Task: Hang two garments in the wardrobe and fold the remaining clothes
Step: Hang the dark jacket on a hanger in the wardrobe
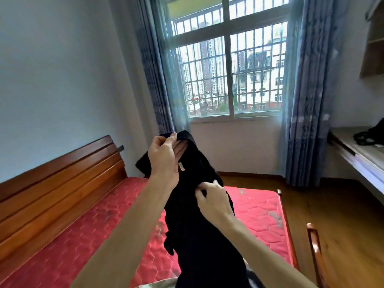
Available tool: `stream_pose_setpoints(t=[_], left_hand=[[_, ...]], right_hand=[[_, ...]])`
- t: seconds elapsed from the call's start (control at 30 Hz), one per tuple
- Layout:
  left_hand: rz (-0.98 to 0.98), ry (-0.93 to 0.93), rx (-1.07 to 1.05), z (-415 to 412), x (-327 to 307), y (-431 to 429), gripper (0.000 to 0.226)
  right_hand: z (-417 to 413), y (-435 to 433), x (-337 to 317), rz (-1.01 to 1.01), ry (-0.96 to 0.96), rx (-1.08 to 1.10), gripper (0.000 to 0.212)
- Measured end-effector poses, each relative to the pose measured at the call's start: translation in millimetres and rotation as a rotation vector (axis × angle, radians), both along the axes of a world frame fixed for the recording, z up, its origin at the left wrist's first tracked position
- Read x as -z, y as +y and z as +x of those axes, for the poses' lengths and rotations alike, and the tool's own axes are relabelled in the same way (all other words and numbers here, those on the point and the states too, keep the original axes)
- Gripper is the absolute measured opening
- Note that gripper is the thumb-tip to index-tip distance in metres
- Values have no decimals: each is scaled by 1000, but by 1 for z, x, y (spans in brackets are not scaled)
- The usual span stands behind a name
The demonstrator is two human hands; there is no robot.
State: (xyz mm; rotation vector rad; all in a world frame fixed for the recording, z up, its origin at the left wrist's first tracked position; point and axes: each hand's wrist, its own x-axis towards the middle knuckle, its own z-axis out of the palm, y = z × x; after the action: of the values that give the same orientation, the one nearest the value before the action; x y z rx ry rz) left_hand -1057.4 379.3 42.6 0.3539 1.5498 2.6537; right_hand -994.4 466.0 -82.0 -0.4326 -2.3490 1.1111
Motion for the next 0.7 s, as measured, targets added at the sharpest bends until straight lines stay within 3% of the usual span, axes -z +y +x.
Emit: stream_pose_setpoints(t=[0.17, 0.3, 0.37, 0.47, 0.57, 0.7], left_hand=[[-27, 37, -132, -11, -11, -23, 29], [-67, 50, -159, -7, -12, -12, 27], [-82, 83, -186, -5, -12, -3, 25], [-117, 137, -243, -2, -15, 5, 20], [-160, 183, -269, -7, -19, 1, 18], [-236, 248, -341, -12, -23, -13, 16]], right_hand=[[-3, 47, -31, 36, 84, 129, 25], [9, 28, -49, 203, 496, 60, 14], [18, 1, -45, 295, 599, -67, 12], [10, -22, -29, 378, 531, -150, 25], [-13, -14, -18, 355, 409, -29, 52], [-43, -1, -19, 503, 317, 111, 67]])
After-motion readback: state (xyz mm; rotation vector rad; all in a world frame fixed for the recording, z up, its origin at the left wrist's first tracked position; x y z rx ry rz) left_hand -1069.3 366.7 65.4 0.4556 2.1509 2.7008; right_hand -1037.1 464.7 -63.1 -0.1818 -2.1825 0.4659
